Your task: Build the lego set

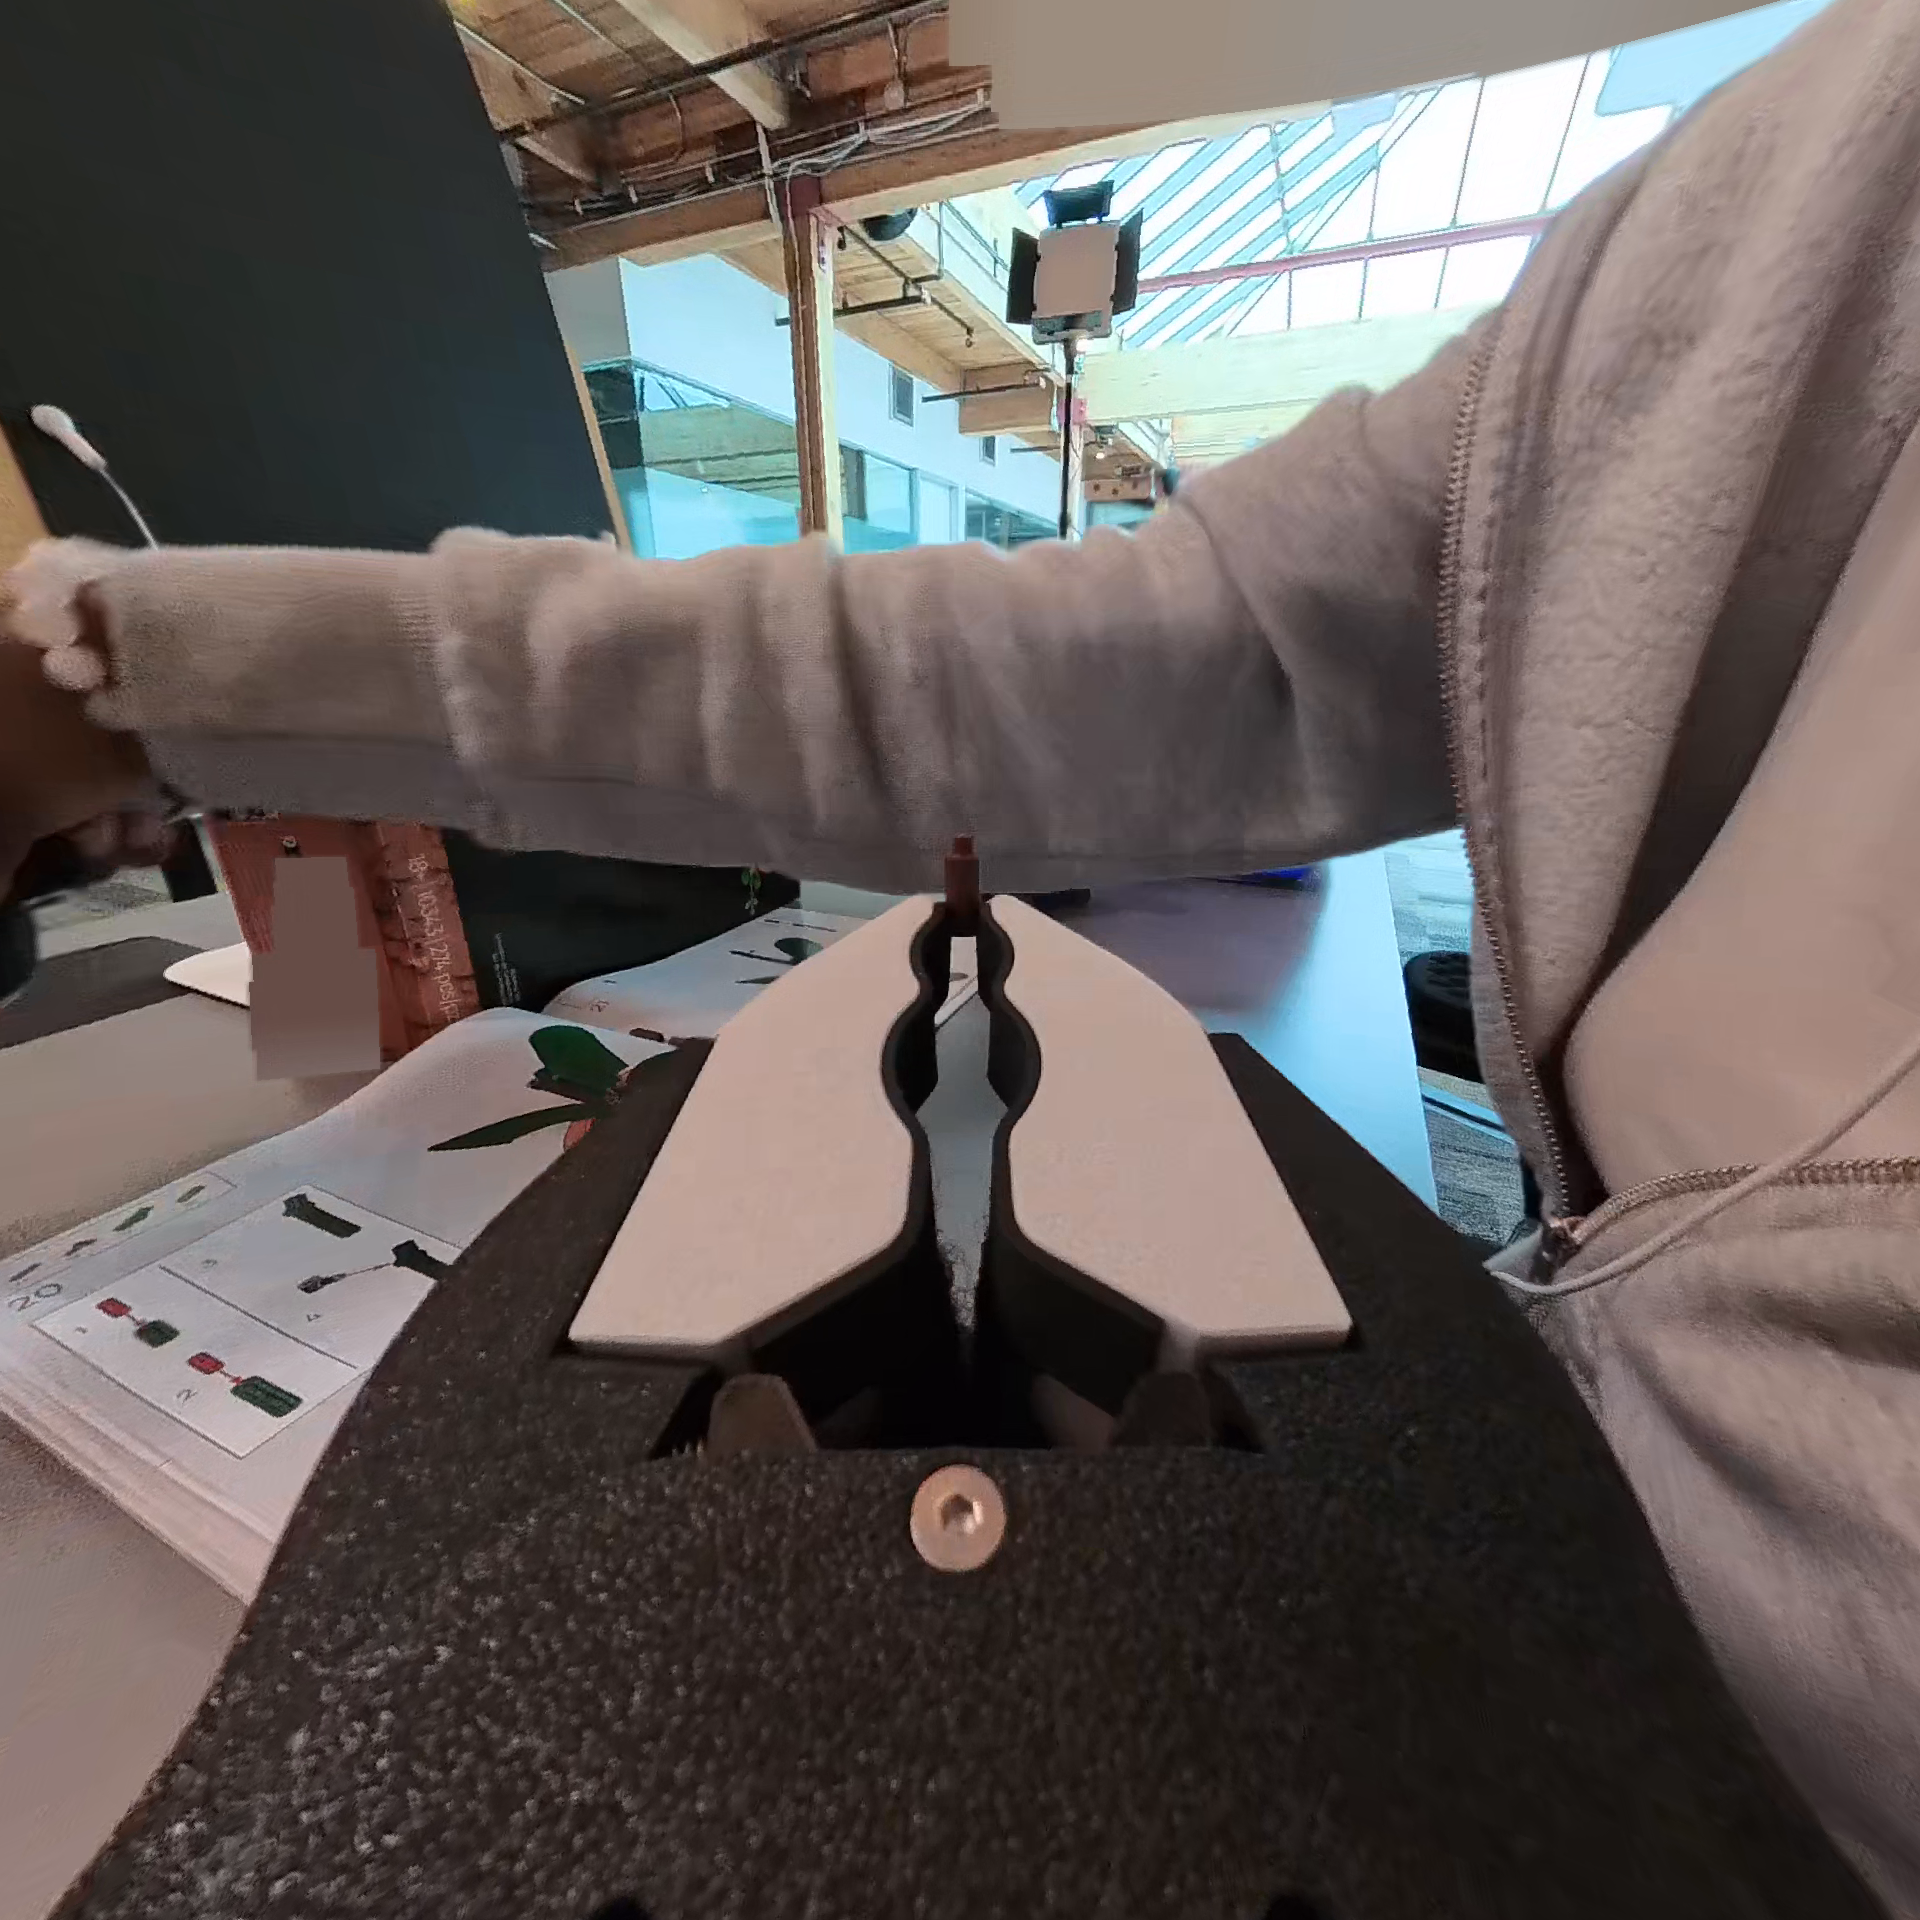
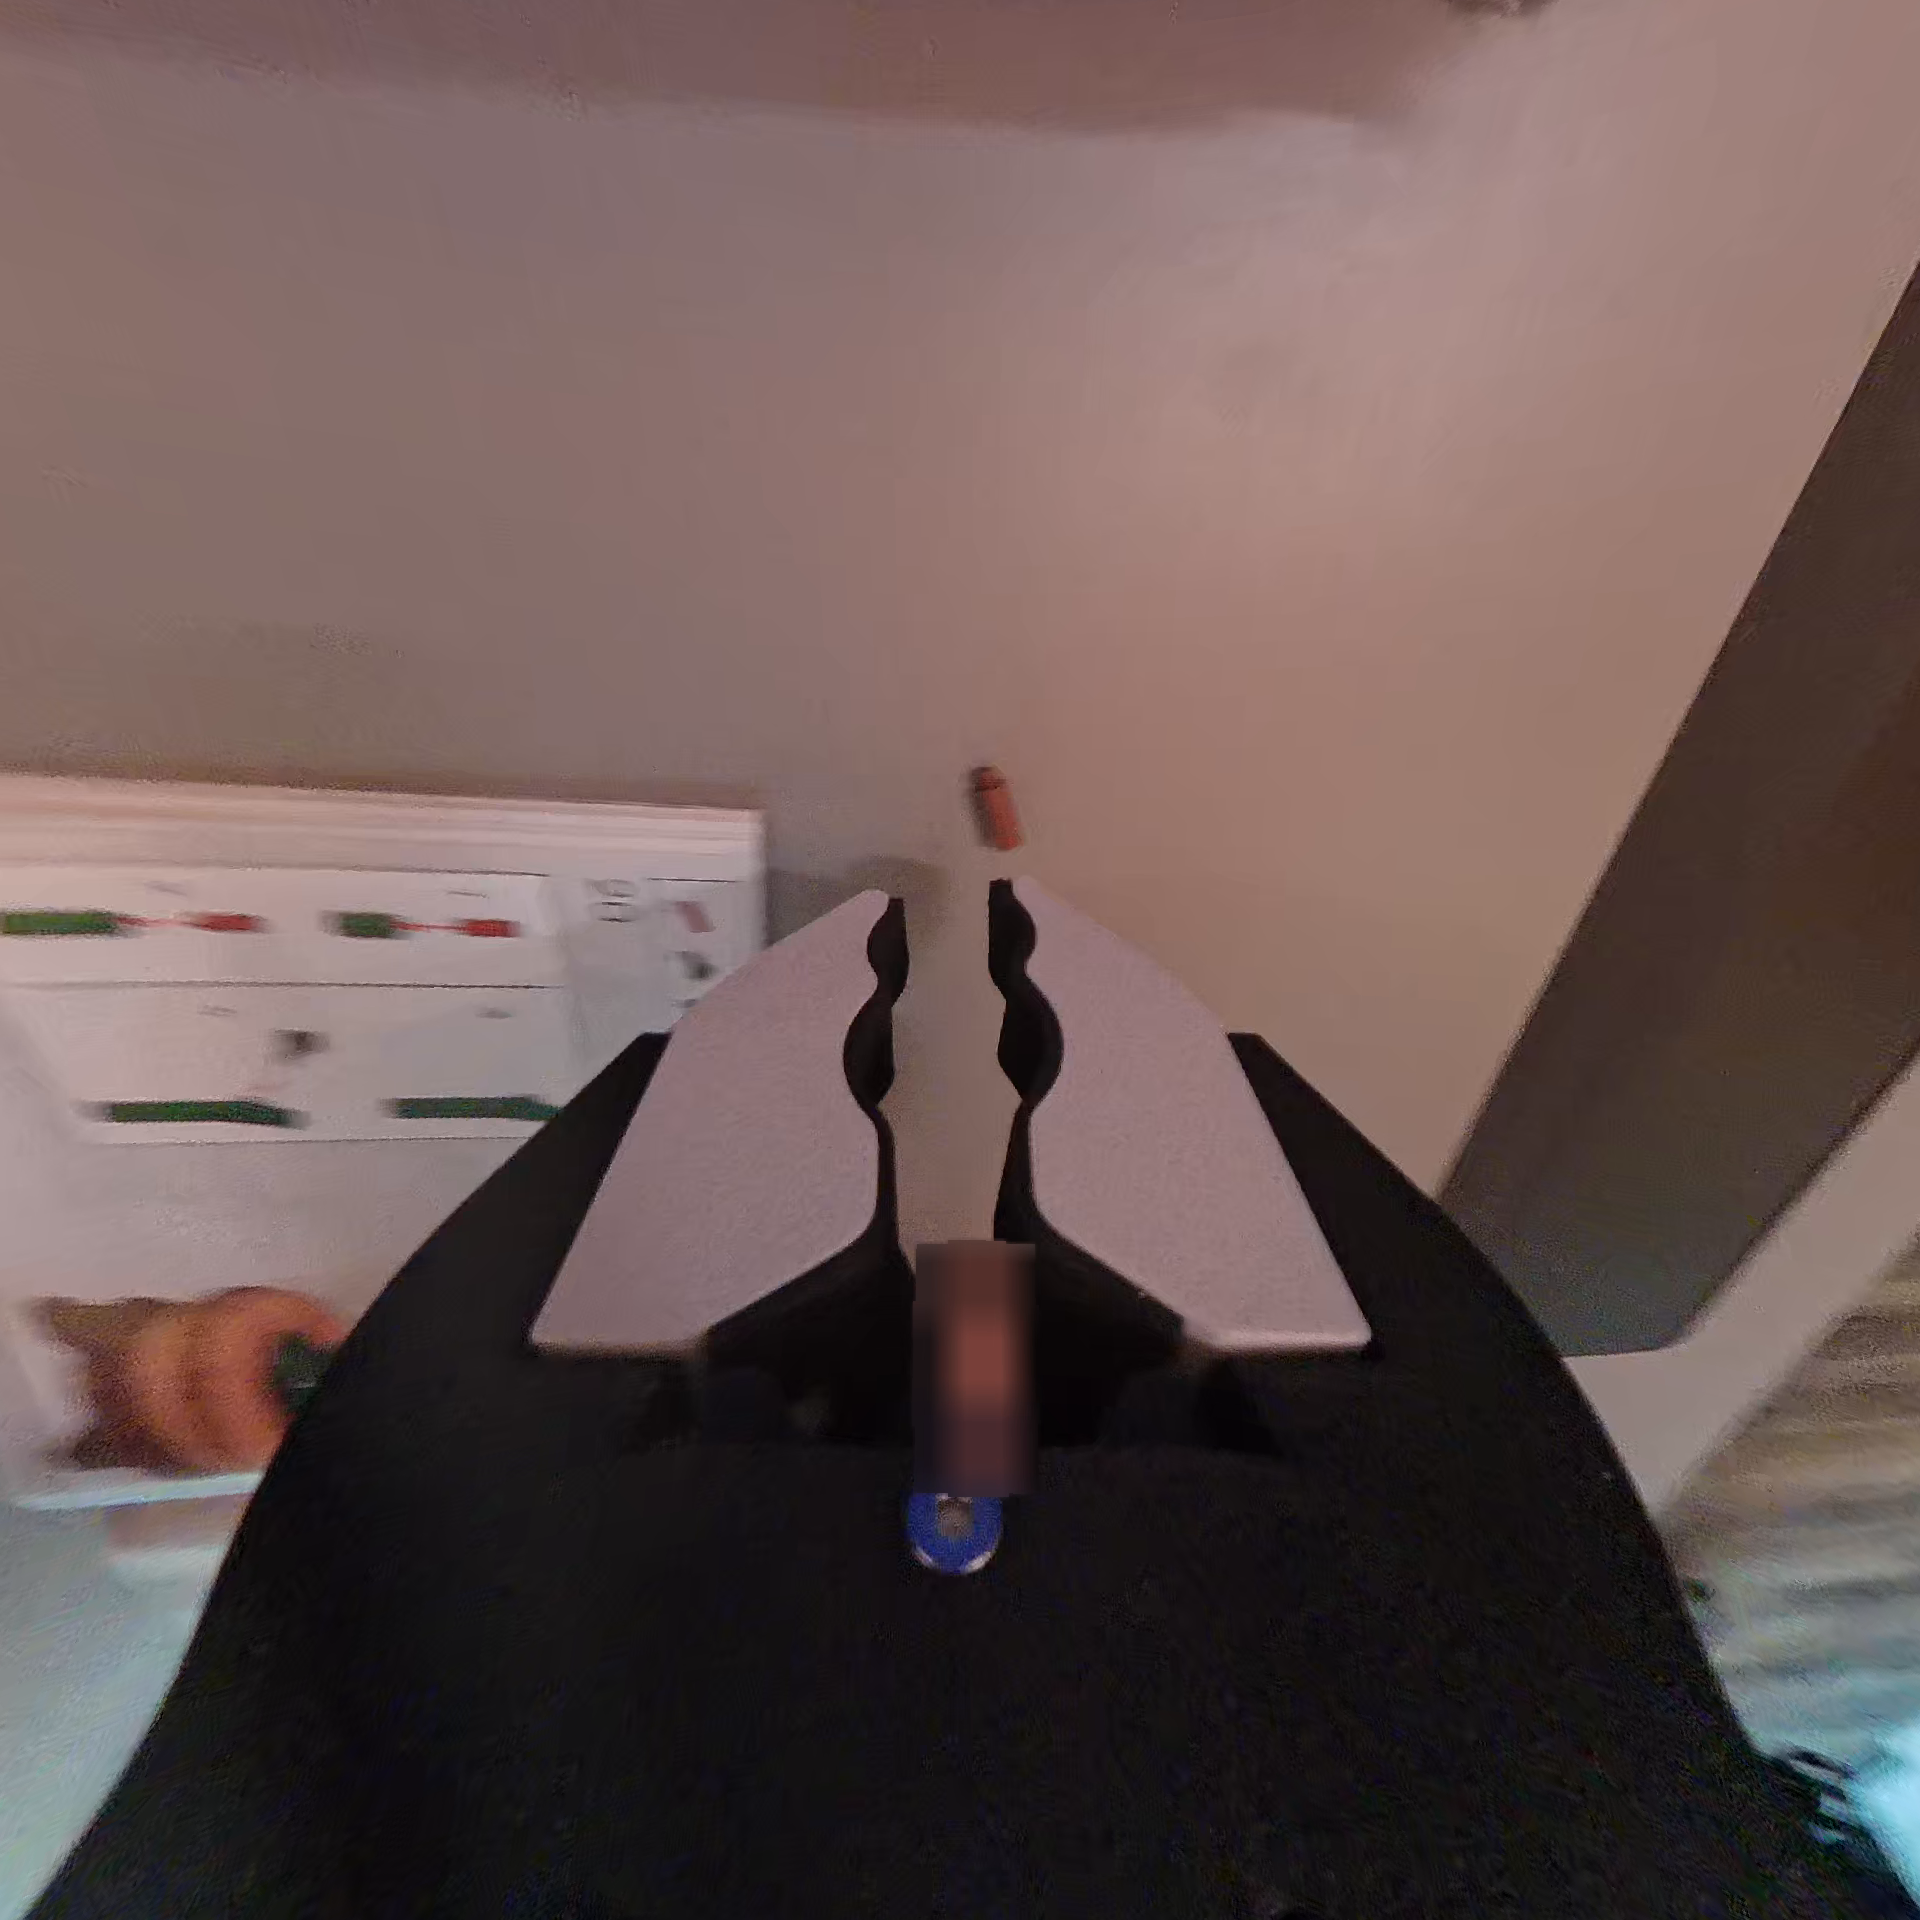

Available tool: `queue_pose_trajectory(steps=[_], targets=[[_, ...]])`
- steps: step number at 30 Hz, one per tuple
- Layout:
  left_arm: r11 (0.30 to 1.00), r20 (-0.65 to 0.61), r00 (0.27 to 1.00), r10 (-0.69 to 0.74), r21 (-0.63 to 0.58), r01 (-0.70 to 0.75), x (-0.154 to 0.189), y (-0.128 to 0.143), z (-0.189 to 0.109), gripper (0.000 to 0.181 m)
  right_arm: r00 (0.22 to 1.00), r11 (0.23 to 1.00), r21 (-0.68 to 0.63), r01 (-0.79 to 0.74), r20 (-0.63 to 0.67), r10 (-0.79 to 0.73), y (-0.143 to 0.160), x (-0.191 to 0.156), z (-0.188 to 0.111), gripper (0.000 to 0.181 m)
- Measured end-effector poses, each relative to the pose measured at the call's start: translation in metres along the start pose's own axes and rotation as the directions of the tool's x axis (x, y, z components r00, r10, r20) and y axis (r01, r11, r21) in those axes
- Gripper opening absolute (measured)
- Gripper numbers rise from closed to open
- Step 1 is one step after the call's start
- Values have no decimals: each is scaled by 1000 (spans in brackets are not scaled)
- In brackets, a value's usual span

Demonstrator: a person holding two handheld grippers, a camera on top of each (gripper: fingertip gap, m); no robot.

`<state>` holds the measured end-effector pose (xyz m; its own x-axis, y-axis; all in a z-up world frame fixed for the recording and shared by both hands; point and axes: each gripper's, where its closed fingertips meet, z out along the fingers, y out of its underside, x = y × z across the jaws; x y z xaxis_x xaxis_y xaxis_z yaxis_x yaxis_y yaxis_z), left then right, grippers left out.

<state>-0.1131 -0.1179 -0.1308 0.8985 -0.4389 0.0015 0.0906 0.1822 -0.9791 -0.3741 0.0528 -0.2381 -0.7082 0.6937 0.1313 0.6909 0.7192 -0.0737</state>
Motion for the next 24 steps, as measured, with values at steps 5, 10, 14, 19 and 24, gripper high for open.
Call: queue_pose_trajectory(steps=[5,10,14,19,24], targets=[[1000,-7,1000,-22,-4,22,2,2,-3,3,984,984,-30,174,52,-173,-10,19,20,14],[999,-7,999,-51,-13,51,0,4,-4,3,974,974,-102,204,125,-191,-10,20,22,5],[999,-4,999,-53,-9,53,-1,3,-5,3,977,976,-98,193,113,-182,-10,20,22,4],[996,54,994,-92,22,91,-12,0,-9,3,986,946,323,-7,160,-47,-49,-19,-11,4],[983,147,973,-175,75,166,-33,-3,-15,3,887,310,884,-352,420,-191,-61,-138,-169,4]])
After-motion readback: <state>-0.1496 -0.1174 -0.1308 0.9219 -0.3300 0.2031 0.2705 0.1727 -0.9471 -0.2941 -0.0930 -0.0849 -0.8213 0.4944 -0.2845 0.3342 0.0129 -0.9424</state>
